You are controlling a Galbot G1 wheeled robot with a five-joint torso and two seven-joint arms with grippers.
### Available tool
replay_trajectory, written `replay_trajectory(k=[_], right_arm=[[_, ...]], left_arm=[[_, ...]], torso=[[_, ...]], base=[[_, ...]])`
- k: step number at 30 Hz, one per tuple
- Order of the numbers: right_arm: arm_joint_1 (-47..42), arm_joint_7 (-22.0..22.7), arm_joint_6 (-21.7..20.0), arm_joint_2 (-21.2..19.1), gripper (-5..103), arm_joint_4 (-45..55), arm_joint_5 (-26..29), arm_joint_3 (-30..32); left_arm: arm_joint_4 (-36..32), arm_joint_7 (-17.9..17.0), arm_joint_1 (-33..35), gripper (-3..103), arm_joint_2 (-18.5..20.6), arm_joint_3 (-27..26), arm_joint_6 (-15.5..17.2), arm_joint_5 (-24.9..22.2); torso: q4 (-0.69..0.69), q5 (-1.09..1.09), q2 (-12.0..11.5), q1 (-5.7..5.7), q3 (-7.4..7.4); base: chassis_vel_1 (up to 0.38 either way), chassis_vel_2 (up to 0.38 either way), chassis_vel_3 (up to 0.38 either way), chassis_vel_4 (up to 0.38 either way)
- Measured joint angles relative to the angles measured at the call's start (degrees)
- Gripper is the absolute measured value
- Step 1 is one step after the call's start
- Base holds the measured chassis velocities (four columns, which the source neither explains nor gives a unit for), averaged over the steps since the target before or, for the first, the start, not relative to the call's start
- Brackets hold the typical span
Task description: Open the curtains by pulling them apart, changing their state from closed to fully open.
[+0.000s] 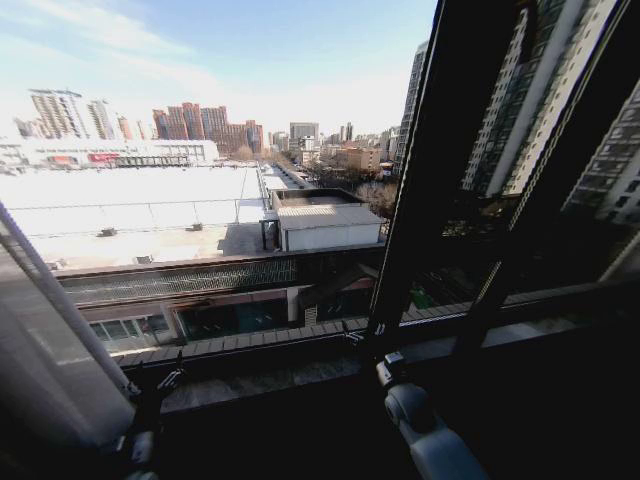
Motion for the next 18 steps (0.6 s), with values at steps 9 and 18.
replay_trajectory(k=[9,18], right_arm=[[0.0,0.0,0.0,0.0,100,0.0,0.0,0.0],[0.0,0.0,0.0,0.0,100,0.0,0.0,0.0]], left_arm=[[-0.03,-0.1,-0.02,100,0.06,0.02,0.03,0.02],[-0.03,-0.11,-0.01,100,0.09,0.02,0.03,0.02]], torso=[[0.0,0.0,0.0,0.0,0.0],[0.0,0.0,0.0,0.0,0.0]], base=[[0.0,0.0,0.0,0.0],[0.0,0.0,0.0,0.0]])
